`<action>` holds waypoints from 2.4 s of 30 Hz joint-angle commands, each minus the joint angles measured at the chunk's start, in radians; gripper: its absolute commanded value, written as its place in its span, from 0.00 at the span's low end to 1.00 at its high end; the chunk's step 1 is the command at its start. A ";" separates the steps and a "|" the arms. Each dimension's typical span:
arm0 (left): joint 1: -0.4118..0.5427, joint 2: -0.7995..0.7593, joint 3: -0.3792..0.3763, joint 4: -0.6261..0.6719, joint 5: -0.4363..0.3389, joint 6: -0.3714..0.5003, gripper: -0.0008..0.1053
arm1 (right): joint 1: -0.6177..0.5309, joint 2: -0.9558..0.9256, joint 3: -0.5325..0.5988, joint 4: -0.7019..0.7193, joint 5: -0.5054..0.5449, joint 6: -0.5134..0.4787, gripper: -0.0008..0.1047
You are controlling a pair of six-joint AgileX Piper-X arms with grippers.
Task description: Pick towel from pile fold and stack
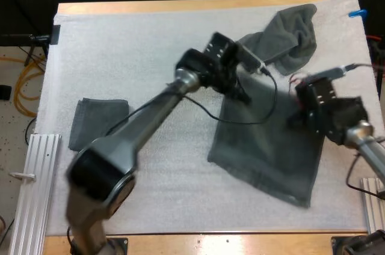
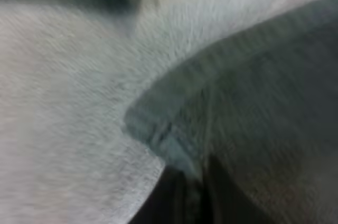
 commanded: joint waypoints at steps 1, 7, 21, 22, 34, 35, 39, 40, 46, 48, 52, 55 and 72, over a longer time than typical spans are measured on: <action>0.009 -0.056 -0.013 0.006 -0.003 -0.001 0.01 | -0.007 -0.041 -0.030 -0.017 0.013 -0.008 0.01; 0.018 -0.291 -0.013 0.063 -0.017 -0.001 0.01 | -0.003 -0.206 -0.132 0.027 -0.185 -0.008 0.01; -0.050 -0.687 0.045 0.414 -0.028 -0.102 0.01 | 0.295 -0.475 -0.277 0.391 -0.272 0.160 0.01; -0.057 -0.706 0.054 0.422 -0.028 -0.113 0.01 | 0.306 -0.480 -0.283 0.411 -0.272 0.173 0.01; -0.255 -0.976 0.466 0.299 -0.279 -0.358 0.01 | 0.435 -0.453 -0.170 0.466 -0.167 0.308 0.01; -0.245 -0.971 0.517 0.248 -0.270 -0.353 0.01 | 0.435 -0.427 -0.135 0.415 -0.123 0.298 0.01; -0.182 -0.917 0.727 0.019 -0.274 -0.333 0.01 | 0.391 -0.282 -0.017 0.162 -0.070 0.258 0.01; -0.172 -0.903 0.758 -0.028 -0.275 -0.326 0.01 | 0.374 -0.263 -0.003 0.126 -0.075 0.250 0.01; -0.013 -0.750 0.903 -0.405 -0.219 -0.213 0.01 | 0.256 -0.023 0.034 -0.169 -0.123 0.198 0.01; 0.048 -0.666 0.906 -0.524 -0.139 -0.154 0.01 | 0.224 0.052 0.032 -0.268 -0.140 0.163 0.01; 0.125 -0.550 0.906 -0.667 -0.108 -0.140 0.01 | 0.184 0.145 0.032 -0.407 -0.153 0.157 0.01; 0.177 -0.473 0.906 -0.756 -0.102 -0.140 0.01 | 0.149 0.208 0.032 -0.488 -0.162 0.157 0.01; 0.298 -0.301 0.882 -1.024 -0.018 -0.118 0.01 | 0.063 0.365 0.031 -0.770 -0.190 0.142 0.01</action>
